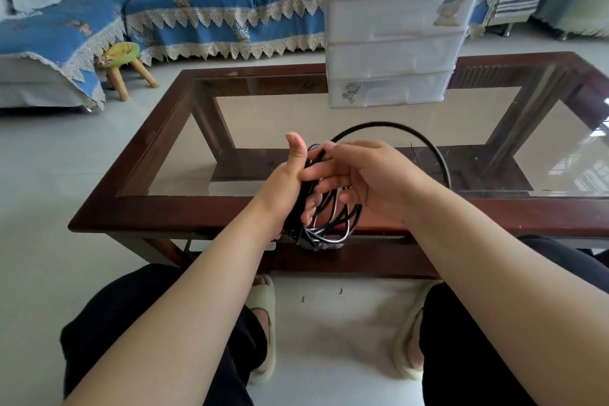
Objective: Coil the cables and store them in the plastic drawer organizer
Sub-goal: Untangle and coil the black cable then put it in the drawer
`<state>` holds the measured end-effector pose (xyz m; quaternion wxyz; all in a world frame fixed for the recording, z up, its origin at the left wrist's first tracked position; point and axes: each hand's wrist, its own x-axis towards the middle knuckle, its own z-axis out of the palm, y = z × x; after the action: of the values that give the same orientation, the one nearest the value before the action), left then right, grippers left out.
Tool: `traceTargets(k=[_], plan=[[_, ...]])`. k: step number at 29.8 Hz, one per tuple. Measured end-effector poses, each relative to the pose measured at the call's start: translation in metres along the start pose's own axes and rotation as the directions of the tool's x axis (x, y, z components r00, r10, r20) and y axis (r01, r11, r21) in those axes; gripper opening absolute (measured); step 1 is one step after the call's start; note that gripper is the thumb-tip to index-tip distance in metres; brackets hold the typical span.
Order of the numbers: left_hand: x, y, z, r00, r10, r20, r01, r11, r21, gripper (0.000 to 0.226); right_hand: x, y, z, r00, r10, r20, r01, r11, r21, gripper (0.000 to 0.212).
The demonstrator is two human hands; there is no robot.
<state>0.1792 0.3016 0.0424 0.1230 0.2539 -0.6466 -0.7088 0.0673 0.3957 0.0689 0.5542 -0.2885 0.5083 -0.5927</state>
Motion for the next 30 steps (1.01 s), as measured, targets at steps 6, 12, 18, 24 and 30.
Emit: traceTargets(k=[6, 12, 18, 24, 30], plan=[[-0.005, -0.002, -0.007, 0.984, 0.030, 0.174, -0.037, 0.998, 0.042, 0.045, 0.002, -0.015, -0.010, 0.964, -0.048, -0.261, -0.043, 0.942, -0.332, 0.029], [-0.004, 0.000, -0.019, 0.998, -0.056, 0.022, 0.054, 0.994, 0.095, 0.046, -0.005, -0.035, -0.025, 0.987, 0.020, -0.161, -0.059, 0.968, -0.242, 0.036], [-0.004, 0.004, -0.029, 0.996, -0.078, -0.049, 0.083, 0.990, 0.112, 0.061, -0.006, -0.039, -0.039, 0.921, -0.326, -0.214, 0.186, 0.850, -0.492, 0.030], [-0.009, 0.016, -0.032, 0.996, -0.055, 0.064, 0.065, 0.985, -0.160, 0.042, 0.005, -0.020, -0.037, 0.920, -0.317, -0.232, -0.119, 0.336, -0.934, 0.021], [-0.010, 0.024, -0.037, 0.993, -0.014, 0.118, 0.067, 0.888, -0.454, 0.040, 0.006, -0.018, -0.026, 0.961, -0.190, -0.203, -0.048, 0.608, -0.793, 0.026]])
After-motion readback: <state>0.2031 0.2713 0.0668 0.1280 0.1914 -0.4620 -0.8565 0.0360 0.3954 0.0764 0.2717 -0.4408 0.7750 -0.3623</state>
